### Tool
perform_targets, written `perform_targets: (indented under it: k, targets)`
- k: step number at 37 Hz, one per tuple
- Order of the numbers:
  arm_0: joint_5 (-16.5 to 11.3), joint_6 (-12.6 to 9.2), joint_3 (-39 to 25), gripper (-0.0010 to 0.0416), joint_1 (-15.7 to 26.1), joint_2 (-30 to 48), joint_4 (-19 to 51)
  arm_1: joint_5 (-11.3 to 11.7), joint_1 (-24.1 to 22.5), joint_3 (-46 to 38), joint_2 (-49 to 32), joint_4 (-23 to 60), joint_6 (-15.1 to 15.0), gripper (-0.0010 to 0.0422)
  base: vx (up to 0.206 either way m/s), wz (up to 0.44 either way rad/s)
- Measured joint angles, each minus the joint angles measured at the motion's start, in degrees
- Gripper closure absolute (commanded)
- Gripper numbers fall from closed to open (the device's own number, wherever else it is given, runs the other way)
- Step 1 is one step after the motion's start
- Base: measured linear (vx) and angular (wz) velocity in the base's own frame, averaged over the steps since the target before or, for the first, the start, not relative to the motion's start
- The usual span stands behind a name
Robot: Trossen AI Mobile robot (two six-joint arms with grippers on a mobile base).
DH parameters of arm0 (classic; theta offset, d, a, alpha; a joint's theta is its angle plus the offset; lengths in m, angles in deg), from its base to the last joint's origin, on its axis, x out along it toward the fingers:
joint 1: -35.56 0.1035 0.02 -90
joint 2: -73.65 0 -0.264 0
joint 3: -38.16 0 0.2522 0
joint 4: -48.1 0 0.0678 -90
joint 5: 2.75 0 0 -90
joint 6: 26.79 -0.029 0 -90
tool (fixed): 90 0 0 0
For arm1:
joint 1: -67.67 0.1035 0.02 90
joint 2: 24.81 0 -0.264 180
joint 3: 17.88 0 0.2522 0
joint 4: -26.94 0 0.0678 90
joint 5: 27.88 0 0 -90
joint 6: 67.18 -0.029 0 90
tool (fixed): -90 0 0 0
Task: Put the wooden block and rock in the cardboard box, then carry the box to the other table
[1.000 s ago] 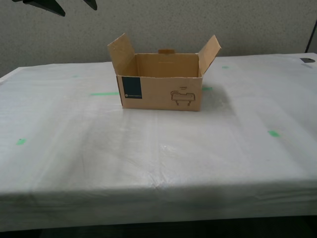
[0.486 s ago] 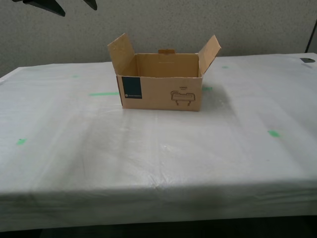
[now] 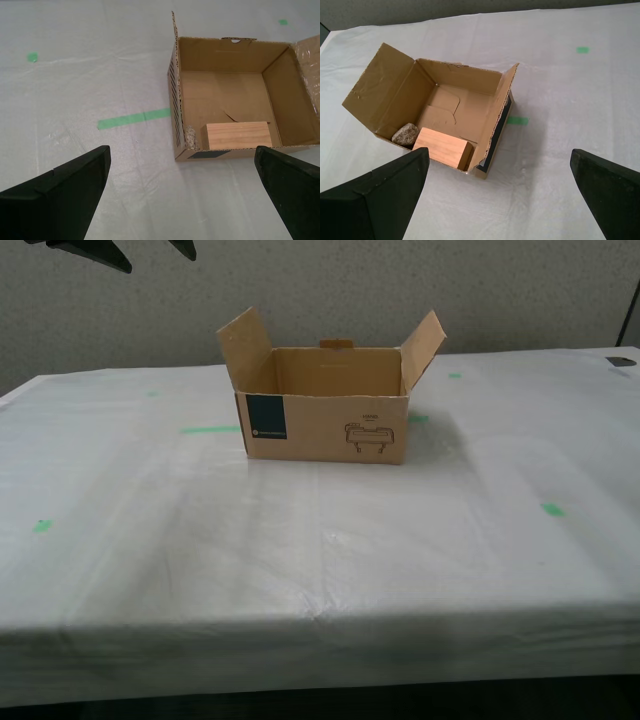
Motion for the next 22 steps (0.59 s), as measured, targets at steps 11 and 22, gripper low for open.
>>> perform_targets:
  k: [11, 22]
  targets:
    - [0.0, 0.0, 0.0, 0.0012, 0.0, 0.0, 0.0, 0.0, 0.0, 0.0, 0.0, 0.0, 0.0, 0.0018, 0.000, 0.000]
    - [0.0, 0.0, 0.0, 0.0012, 0.0, 0.0, 0.0, 0.0, 0.0, 0.0, 0.0, 0.0, 0.0, 0.0018, 0.000, 0.000]
